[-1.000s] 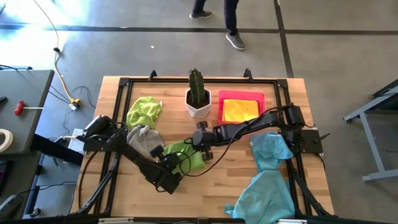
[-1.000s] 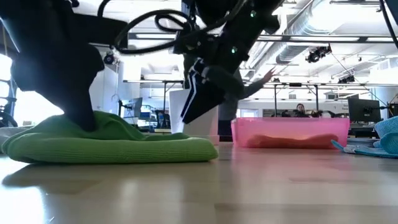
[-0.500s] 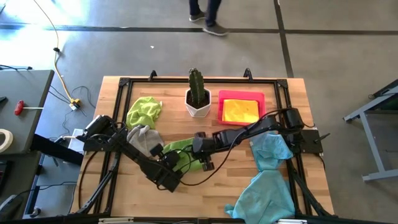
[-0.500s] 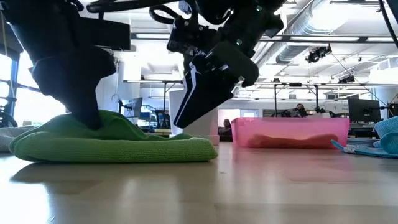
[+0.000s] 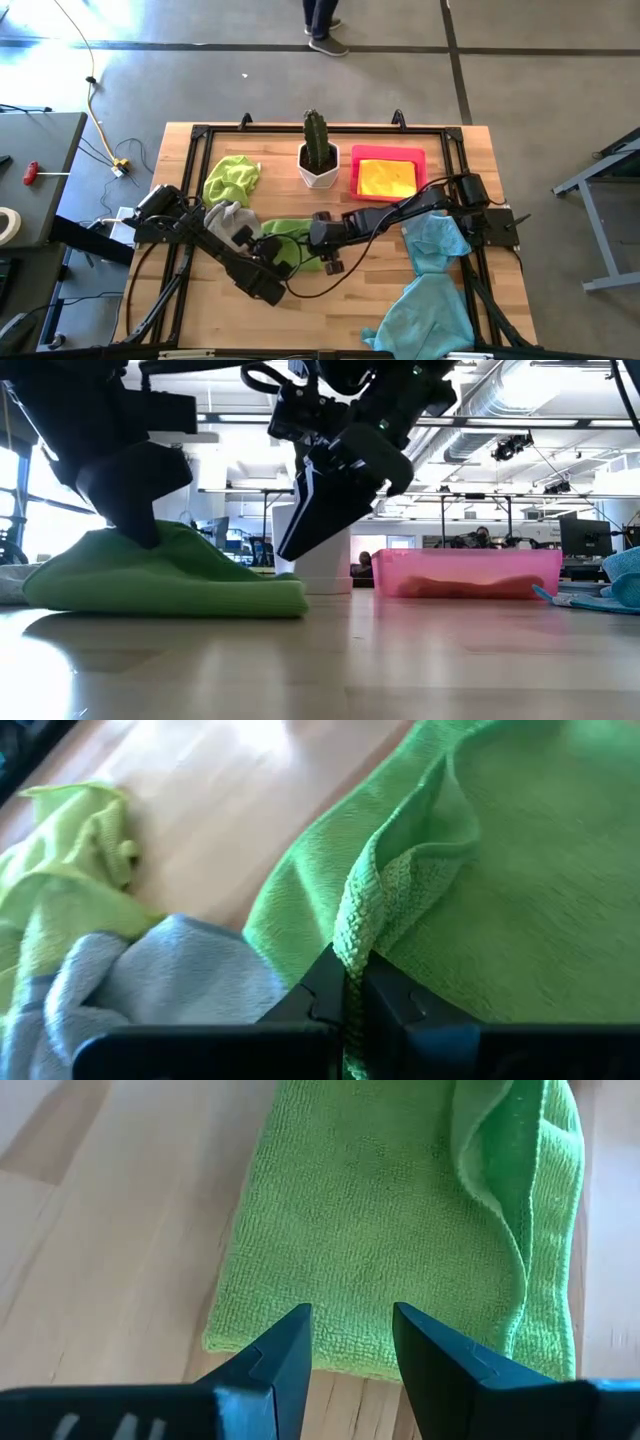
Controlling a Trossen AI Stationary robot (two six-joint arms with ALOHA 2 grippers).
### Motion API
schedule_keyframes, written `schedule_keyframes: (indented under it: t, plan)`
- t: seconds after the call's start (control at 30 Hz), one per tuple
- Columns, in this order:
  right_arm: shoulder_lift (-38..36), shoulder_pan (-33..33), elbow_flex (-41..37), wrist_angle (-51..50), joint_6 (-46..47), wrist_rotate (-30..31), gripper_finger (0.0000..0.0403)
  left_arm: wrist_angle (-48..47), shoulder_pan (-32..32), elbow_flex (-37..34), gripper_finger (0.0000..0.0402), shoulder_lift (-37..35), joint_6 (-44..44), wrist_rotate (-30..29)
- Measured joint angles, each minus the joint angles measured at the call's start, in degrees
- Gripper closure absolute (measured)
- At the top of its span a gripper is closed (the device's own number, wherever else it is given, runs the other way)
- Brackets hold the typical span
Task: Fold microfiber towels
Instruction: Fold the bottom green microfiber towel
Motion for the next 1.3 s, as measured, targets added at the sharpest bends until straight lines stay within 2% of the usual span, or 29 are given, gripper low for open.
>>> schedule_keyframes:
  t: [0.17, 0.37, 0.77, 0.87, 1.07, 1.17, 1.3]
  plan:
    - [0.5, 0.0, 0.0, 3.0, 0.0, 2.2, 0.027, -2.1, 1.1, 0.0, 0.0396, 0.0, -3.5, -0.7]
    - [2.7, -0.4, 0.0, 7.0, -0.4, 3.0, 0.027, -2.1, 3.8, 0.1, 0.0396, 1.6, -2.5, -0.7]
    - [6.1, -2.4, 0.0, 7.3, -0.3, 3.3, 0.027, -1.9, 7.4, 0.0, 0.0391, 2.3, 1.0, -1.1]
    - [6.1, -2.3, 0.0, 7.3, -0.3, 3.2, 0.027, -1.9, 8.6, 0.0, 0.037, 2.3, 1.4, 0.2]
    - [6.1, -2.3, 0.0, 6.2, 0.3, 3.2, 0.027, -2.1, 11.2, 0.0, 0.0296, 2.3, 10.3, 2.4]
    - [6.1, -2.3, 0.0, 4.5, 2.5, 2.7, 0.027, -4.7, 12.3, 0.0, 0.0263, 2.3, 11.9, -0.6]
    - [6.1, -2.0, 0.0, 3.8, 6.0, -2.3, 0.027, -9.7, 14.1, 0.0, 0.0242, 2.3, 11.2, -4.2]
